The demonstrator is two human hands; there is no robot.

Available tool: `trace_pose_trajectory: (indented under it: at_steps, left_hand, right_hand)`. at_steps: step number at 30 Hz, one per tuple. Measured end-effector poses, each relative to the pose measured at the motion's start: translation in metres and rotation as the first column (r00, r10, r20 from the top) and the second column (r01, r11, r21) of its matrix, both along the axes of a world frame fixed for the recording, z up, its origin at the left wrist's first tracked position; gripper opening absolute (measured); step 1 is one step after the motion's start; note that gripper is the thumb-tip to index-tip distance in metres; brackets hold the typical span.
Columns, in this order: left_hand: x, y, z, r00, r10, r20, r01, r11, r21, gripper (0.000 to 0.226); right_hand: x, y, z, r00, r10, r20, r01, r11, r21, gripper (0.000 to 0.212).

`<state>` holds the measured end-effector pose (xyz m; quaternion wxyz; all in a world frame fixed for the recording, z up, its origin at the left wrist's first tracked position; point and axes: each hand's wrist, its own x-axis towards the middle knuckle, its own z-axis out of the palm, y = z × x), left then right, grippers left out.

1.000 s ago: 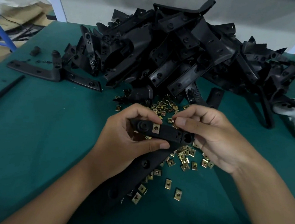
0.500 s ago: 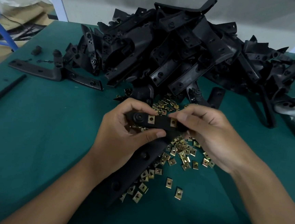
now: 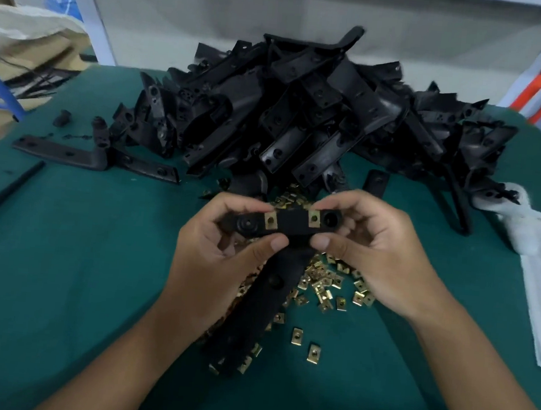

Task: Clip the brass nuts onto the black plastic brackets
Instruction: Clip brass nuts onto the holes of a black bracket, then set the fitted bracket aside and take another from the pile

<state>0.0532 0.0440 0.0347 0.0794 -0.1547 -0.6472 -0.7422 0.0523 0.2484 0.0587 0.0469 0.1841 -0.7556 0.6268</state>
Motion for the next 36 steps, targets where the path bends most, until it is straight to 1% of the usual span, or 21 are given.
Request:
trace_pose_trajectory:
  at_steps: [2,4,6,9,11,13,16,18,20,23,24,25,26,27,29,30,31,32,33,34,36]
  left_hand:
    - [0.011,0.012,0.009,0.999,-0.010,-0.047,0.006,0.997,-0.077,0.022]
    - [0.023,0.034,0.019,0.992,-0.074,-0.104,0.056,0.984,-0.170,0.021]
    - [0.038,0.065,0.027,0.974,-0.187,-0.129,0.155,0.963,-0.220,0.022]
    - [0.068,0.123,0.035,0.910,-0.368,-0.193,0.297,0.901,-0.317,0.025]
    - [0.097,0.165,0.037,0.858,-0.475,-0.197,0.387,0.849,-0.361,0.027]
    - [0.128,0.206,0.037,0.802,-0.574,-0.166,0.495,0.794,-0.354,0.027]
    - [0.172,0.259,0.032,0.706,-0.689,-0.163,0.602,0.706,-0.374,0.027]
    - [0.197,0.288,0.026,0.639,-0.753,-0.157,0.655,0.640,-0.402,0.027]
    - [0.217,0.312,0.018,0.588,-0.797,-0.134,0.694,0.583,-0.421,0.027]
    - [0.231,0.330,0.008,0.523,-0.851,-0.055,0.745,0.487,-0.456,0.033]
    - [0.231,0.328,0.009,0.518,-0.855,-0.038,0.749,0.474,-0.462,0.034]
    - [0.230,0.323,0.012,0.531,-0.847,-0.040,0.746,0.489,-0.453,0.033]
    - [0.226,0.314,0.017,0.549,-0.835,-0.048,0.749,0.516,-0.417,0.030]
    - [0.223,0.301,0.023,0.560,-0.827,-0.048,0.767,0.540,-0.348,0.027]
    - [0.215,0.266,0.039,0.583,-0.811,-0.050,0.805,0.585,-0.101,0.020]
    - [0.211,0.245,0.049,0.626,-0.776,-0.075,0.779,0.626,0.017,0.017]
    - [0.206,0.225,0.057,0.685,-0.718,-0.126,0.728,0.678,0.098,0.017]
    - [0.200,0.206,0.063,0.741,-0.648,-0.178,0.670,0.729,0.137,0.017]
    - [0.193,0.189,0.067,0.787,-0.578,-0.216,0.612,0.777,0.147,0.015]
    - [0.183,0.172,0.068,0.828,-0.511,-0.231,0.546,0.828,0.127,0.014]
    - [0.152,0.141,0.063,0.904,-0.378,-0.197,0.388,0.922,0.013,0.013]
  right_hand:
    - [0.020,0.016,0.007,0.997,-0.067,-0.033,0.068,0.996,0.050,0.031]
    - [0.049,0.040,0.014,0.983,-0.165,-0.082,0.176,0.974,0.144,0.033]
    - [0.089,0.069,0.023,0.949,-0.280,-0.145,0.305,0.932,0.195,0.031]
    - [0.163,0.109,0.036,0.875,-0.454,-0.169,0.481,0.858,0.182,0.027]
    - [0.217,0.133,0.041,0.788,-0.592,-0.171,0.616,0.762,0.199,0.026]
    - [0.271,0.153,0.043,0.683,-0.712,-0.166,0.728,0.644,0.233,0.026]
    - [0.342,0.176,0.039,0.522,-0.834,-0.179,0.835,0.456,0.308,0.025]
    - [0.379,0.188,0.032,0.419,-0.887,-0.194,0.879,0.343,0.332,0.021]
    - [0.404,0.198,0.023,0.332,-0.921,-0.204,0.905,0.250,0.346,0.017]
    - [0.422,0.203,0.008,0.189,-0.959,-0.209,0.929,0.106,0.354,0.024]
    - [0.423,0.201,0.004,0.143,-0.969,-0.200,0.939,0.069,0.338,0.024]
    - [0.423,0.198,0.001,0.112,-0.976,-0.188,0.949,0.049,0.313,0.021]
    - [0.420,0.195,-0.001,0.101,-0.981,-0.167,0.959,0.052,0.279,0.019]
    - [0.415,0.192,-0.003,0.117,-0.982,-0.148,0.966,0.078,0.246,0.017]
    - [0.400,0.185,-0.006,0.182,-0.978,-0.104,0.970,0.161,0.184,0.017]
    - [0.390,0.181,-0.007,0.214,-0.974,-0.080,0.970,0.202,0.137,0.017]
    - [0.382,0.177,-0.011,0.246,-0.967,-0.062,0.967,0.241,0.084,0.015]
    - [0.372,0.175,-0.017,0.279,-0.959,-0.054,0.960,0.277,0.037,0.014]
    - [0.362,0.173,-0.024,0.330,-0.942,-0.056,0.944,0.330,0.022,0.017]
    - [0.347,0.173,-0.033,0.392,-0.918,-0.062,0.920,0.391,0.025,0.022]
    - [0.298,0.165,-0.045,0.544,-0.835,-0.080,0.839,0.544,0.030,0.029]
